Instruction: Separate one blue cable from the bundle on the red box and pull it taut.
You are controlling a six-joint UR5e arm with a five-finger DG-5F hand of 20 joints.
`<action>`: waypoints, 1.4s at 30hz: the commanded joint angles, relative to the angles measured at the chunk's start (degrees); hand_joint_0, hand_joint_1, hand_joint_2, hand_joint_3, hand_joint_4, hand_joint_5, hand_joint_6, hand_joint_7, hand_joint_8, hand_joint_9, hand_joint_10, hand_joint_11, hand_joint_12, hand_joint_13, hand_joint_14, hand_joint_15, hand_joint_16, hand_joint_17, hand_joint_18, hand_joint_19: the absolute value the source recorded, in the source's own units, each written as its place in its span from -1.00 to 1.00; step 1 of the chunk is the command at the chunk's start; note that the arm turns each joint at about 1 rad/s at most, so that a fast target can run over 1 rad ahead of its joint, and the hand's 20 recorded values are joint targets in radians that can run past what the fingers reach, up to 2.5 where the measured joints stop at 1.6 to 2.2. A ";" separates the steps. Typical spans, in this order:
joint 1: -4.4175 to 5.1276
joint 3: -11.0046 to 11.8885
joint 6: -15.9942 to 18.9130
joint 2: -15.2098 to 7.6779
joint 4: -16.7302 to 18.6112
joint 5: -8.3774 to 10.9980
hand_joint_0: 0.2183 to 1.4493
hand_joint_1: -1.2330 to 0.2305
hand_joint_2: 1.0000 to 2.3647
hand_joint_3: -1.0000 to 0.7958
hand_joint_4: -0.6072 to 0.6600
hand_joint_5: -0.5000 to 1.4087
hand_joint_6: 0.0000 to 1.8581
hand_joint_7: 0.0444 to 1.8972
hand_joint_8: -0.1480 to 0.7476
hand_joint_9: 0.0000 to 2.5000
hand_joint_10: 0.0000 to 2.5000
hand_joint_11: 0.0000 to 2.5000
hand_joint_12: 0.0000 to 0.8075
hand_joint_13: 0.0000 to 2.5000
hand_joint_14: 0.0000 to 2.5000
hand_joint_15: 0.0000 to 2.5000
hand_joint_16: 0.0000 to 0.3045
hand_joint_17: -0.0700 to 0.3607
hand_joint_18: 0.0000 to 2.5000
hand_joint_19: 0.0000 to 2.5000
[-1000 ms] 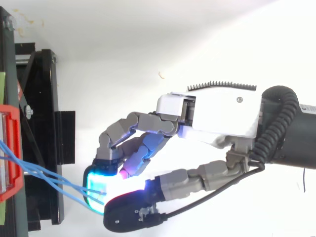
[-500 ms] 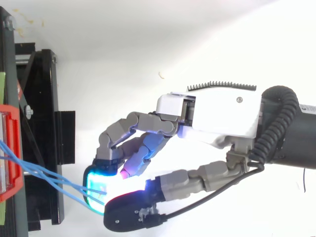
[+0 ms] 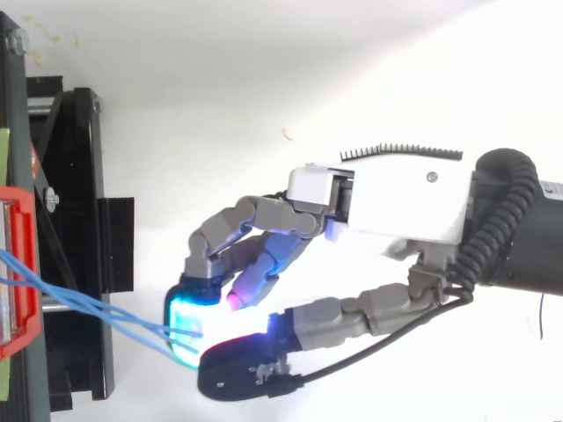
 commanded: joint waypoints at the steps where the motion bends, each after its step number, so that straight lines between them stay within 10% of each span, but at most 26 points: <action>1: 0.11 0.03 -6.33 0.58 -3.94 0.19 -0.43 -0.38 -0.81 0.25 -0.08 -0.62 -0.08 0.04 0.05 -0.30 -0.99 -0.60 0.11 -0.55 -1.00 -0.85 -0.55 0.04 -0.48 -0.64; 25: 0.11 0.03 -27.16 2.78 -3.51 3.18 -0.46 -0.37 -0.73 0.22 -0.05 -0.61 -0.08 0.05 0.08 -0.33 -0.99 -0.63 0.13 -0.57 -1.00 -0.85 -0.55 0.04 -0.50 -0.63; 32: -0.07 0.11 -15.29 2.69 -2.19 0.46 -0.46 -0.36 -0.73 0.22 -0.05 -0.61 -0.08 0.05 0.09 -0.31 -0.99 -0.61 0.13 -0.57 -1.00 -0.84 -0.55 0.05 -0.50 -0.62; 33: 0.02 0.11 -8.44 2.78 -2.36 -1.39 -0.46 -0.36 -0.74 0.23 -0.05 -0.61 -0.08 0.05 0.09 -0.30 -0.99 -0.60 0.13 -0.56 -1.00 -0.84 -0.55 0.05 -0.49 -0.63; 42: 0.11 0.11 16.09 2.69 -5.00 -7.45 -0.46 -0.36 -0.73 0.22 -0.05 -0.61 -0.08 0.04 0.10 -0.29 -0.99 -0.60 0.14 -0.56 -0.99 -0.85 -0.55 0.05 -0.50 -0.63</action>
